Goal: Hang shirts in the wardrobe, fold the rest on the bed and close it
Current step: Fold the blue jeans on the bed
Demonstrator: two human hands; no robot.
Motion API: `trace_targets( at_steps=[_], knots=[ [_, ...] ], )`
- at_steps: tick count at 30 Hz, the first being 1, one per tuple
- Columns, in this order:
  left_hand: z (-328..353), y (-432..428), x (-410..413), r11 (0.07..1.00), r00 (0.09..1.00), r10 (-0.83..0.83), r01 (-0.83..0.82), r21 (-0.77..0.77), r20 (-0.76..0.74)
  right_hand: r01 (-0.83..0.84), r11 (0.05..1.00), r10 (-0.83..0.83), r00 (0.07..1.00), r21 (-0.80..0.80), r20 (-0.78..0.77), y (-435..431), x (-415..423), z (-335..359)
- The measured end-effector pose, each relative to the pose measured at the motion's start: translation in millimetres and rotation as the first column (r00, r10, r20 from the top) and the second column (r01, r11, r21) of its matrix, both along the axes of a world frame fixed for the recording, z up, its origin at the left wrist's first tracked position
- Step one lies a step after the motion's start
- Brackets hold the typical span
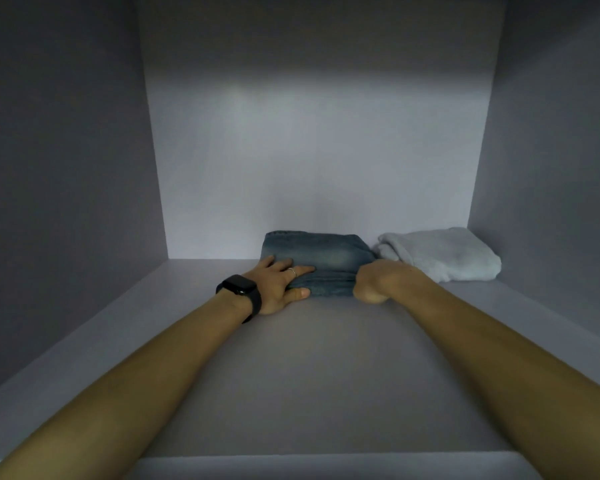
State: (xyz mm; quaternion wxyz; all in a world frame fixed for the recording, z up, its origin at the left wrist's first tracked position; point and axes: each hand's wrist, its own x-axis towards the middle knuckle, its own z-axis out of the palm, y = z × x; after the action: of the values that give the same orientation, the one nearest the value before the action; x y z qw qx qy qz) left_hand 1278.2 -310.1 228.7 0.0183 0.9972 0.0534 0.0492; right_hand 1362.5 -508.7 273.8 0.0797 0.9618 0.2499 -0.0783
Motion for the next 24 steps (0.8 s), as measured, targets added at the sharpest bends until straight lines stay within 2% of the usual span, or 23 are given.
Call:
trace_targets(
  at_steps=[2, 4, 6, 7, 8, 10, 12, 16, 19, 24],
  knots=[
    [5.1, -8.3, 2.4, 0.999, 0.999, 0.038, -0.037, 0.021, -0.029, 0.002, 1.0, -0.002, 1.0, -0.001, -0.014, -3.5, -1.4, 5.4],
    [17.4, -14.4, 5.6, 0.997, 0.989, 0.078, -0.078, 0.007, -0.125, 0.002, 1.0, -0.002, 0.996, 0.007, -0.089, -4.5, -1.8, 15.8],
    [37.3, -15.3, 10.6, 0.967, 0.976, 0.089, -0.133, -0.216, -0.2, 0.005, 0.991, 0.007, 0.996, 0.135, -0.09, -1.8, 4.7, 26.7],
    [45.9, -15.2, 14.6, 0.933, 0.98, 0.093, -0.146, -0.328, -0.174, 0.001, 0.976, 0.011, 0.999, 0.219, -0.054, 1.5, 12.3, 29.2],
    [51.9, -15.1, 19.4, 0.918, 0.989, 0.114, -0.143, -0.37, -0.099, -0.019, 0.96, 0.019, 1.0, 0.278, 0.004, 5.6, 20.7, 29.7],
    [56.4, -14.9, 30.2, 0.954, 0.98, 0.189, -0.169, -0.249, 0.058, -0.07, 0.943, 0.046, 0.996, 0.326, 0.081, 16.8, 39.6, 24.3],
    [47.6, -12.8, 43.1, 0.965, 0.965, 0.247, -0.236, -0.115, 0.092, -0.106, 0.944, 0.076, 0.992, 0.313, 0.105, 29.9, 53.5, 11.5],
    [17.7, 0.0, 67.7, 0.938, 0.949, 0.304, -0.313, -0.151, -0.079, -0.08, 0.956, 0.082, 0.997, 0.282, 0.002, 48.7, 73.3, -21.6],
    [3.5, 8.3, 75.7, 0.921, 0.946, 0.311, -0.324, -0.218, -0.09, -0.049, 0.96, 0.06, 0.998, 0.275, -0.03, 53.6, 86.4, -32.2],
    [2.4, 9.5, 78.8, 0.923, 0.947, 0.308, -0.321, -0.214, -0.093, -0.03, 0.956, 0.046, 0.998, 0.291, -0.049, 54.9, 94.8, -35.8]
  ],
)
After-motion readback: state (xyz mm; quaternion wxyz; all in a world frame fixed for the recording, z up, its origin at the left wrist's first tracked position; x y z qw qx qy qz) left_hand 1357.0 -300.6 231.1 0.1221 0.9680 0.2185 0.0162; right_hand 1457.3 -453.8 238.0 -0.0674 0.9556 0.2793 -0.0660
